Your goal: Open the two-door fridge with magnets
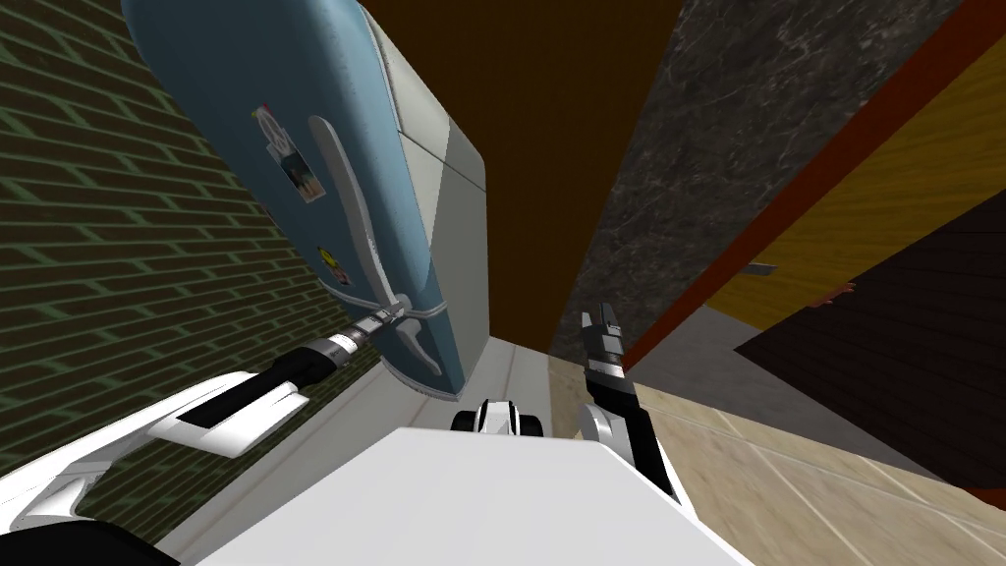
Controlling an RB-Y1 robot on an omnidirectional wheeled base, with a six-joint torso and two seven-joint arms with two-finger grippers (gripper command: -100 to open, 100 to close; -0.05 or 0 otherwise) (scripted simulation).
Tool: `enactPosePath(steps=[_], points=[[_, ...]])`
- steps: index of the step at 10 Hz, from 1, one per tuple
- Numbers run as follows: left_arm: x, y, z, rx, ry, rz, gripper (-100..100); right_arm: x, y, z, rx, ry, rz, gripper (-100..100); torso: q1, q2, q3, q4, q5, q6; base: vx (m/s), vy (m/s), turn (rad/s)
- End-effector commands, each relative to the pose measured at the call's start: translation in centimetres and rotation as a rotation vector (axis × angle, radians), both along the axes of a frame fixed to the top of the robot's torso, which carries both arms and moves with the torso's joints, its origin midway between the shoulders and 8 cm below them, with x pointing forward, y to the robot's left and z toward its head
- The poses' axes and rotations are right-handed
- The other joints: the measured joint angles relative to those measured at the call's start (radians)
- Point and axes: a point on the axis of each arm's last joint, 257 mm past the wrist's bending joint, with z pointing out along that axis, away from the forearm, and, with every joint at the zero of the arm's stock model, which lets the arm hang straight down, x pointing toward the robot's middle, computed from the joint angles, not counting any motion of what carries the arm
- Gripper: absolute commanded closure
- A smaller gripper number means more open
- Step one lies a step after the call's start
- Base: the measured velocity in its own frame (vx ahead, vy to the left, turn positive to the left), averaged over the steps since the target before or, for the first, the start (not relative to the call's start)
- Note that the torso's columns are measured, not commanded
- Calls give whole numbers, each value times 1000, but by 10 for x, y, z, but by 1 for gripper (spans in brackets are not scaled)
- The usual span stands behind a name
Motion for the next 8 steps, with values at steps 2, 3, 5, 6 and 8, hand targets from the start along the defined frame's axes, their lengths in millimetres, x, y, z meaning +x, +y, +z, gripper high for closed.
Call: enactPosePath(steps=[2,3,5,6,8], points=[[-7,-32,1,13,-1,-79,100,0,0,0,0,0,0,0,11,7,4,2,3,-3,-167,261,-30],[-12,-48,2,17,-2,-119,100,0,0,0,0,0,0,0,12,4,2,4,2,-5,-185,262,1],[-22,-78,2,21,-2,-195,100,0,0,0,0,0,0,0,13,-3,-4,3,0,-6,-250,323,3],[-22,-79,3,21,-3,-198,100,0,0,0,-1,0,0,0,9,0,-2,4,-2,-5,-198,243,-13],[-35,-110,5,19,-5,-276,100,0,0,0,0,0,0,0,1,-11,-10,3,-6,-4,-143,276,12]])
